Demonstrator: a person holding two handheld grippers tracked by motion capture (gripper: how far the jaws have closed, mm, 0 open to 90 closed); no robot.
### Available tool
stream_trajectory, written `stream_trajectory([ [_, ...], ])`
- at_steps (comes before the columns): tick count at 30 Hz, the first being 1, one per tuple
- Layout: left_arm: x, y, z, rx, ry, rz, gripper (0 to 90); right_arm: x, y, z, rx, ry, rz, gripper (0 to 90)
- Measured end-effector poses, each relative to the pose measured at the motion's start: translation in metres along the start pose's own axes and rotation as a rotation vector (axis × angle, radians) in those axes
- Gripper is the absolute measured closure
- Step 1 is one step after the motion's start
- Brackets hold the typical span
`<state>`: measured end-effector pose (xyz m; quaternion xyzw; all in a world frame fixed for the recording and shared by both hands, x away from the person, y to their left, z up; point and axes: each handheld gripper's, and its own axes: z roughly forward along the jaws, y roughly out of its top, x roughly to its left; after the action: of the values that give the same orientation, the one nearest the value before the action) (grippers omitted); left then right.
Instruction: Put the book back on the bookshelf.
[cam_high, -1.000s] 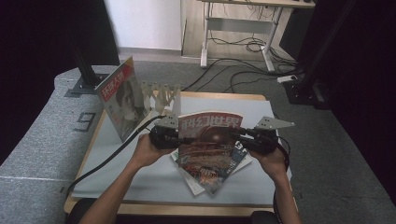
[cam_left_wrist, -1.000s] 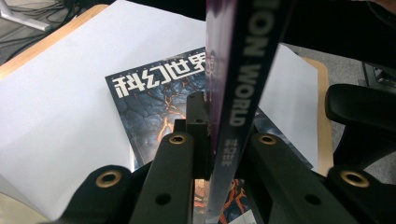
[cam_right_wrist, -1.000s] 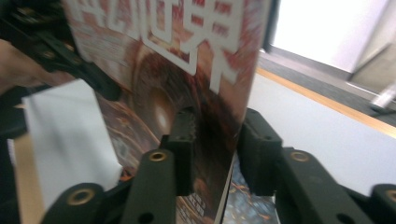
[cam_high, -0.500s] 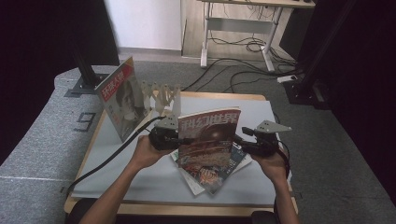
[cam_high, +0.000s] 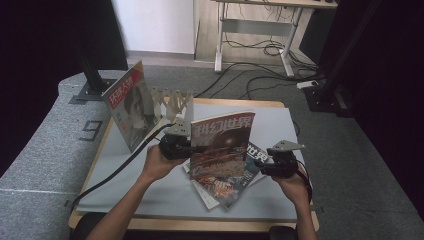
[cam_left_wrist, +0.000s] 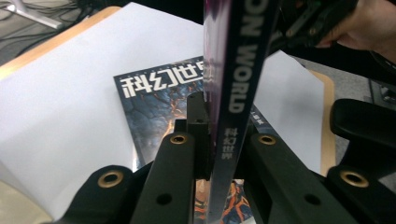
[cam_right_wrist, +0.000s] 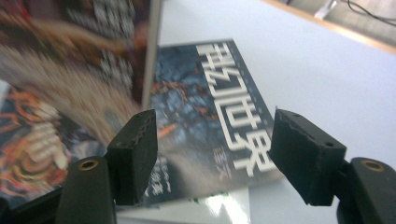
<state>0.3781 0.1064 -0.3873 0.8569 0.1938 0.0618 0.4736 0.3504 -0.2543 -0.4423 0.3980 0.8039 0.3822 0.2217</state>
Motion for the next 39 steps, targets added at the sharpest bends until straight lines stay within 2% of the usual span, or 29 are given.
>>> stream_trajectory([
  [4,0.001,0.001,-0.003,-0.004,0.002,-0.009,84.4,-0.003,-0.008,0.004,0.019,-0.015,0.017,29.6],
  [6,0.002,0.002,-0.006,-0.007,0.004,-0.015,84.4,-0.006,-0.015,0.005,0.026,-0.030,0.051,26.9],
  [9,0.002,0.003,-0.008,-0.009,0.005,-0.018,84.4,-0.009,-0.020,0.006,0.030,-0.041,0.071,26.5],
  [10,0.003,0.004,-0.010,-0.011,0.011,-0.020,84.4,-0.011,-0.026,0.007,0.034,-0.048,0.097,25.7],
  [14,0.003,0.005,-0.013,-0.011,0.025,-0.023,84.4,-0.015,-0.035,0.008,0.045,-0.065,0.125,24.5],
  [21,0.005,0.007,-0.025,0.002,0.081,-0.021,84.5,-0.025,-0.055,0.014,0.088,-0.116,0.167,22.7],
  [24,0.006,0.008,-0.032,0.009,0.114,-0.021,84.4,-0.031,-0.065,0.016,0.094,-0.140,0.200,20.9],
  [29,0.008,0.006,-0.040,0.012,0.142,-0.028,84.4,-0.035,-0.075,0.021,0.082,-0.155,0.241,18.7],
  [32,0.009,0.004,-0.048,0.016,0.166,-0.042,84.4,-0.036,-0.081,0.026,0.092,-0.175,0.250,12.4],
  [35,0.011,0.003,-0.053,0.014,0.179,-0.055,84.5,-0.039,-0.084,0.027,0.078,-0.174,0.265,11.4],
  [37,0.013,0.002,-0.057,0.017,0.194,-0.061,84.5,-0.041,-0.087,0.027,0.079,-0.198,0.273,6.4],
  [39,0.014,0.001,-0.062,0.016,0.206,-0.067,84.5,-0.042,-0.089,0.028,0.082,-0.201,0.278,4.3],
])
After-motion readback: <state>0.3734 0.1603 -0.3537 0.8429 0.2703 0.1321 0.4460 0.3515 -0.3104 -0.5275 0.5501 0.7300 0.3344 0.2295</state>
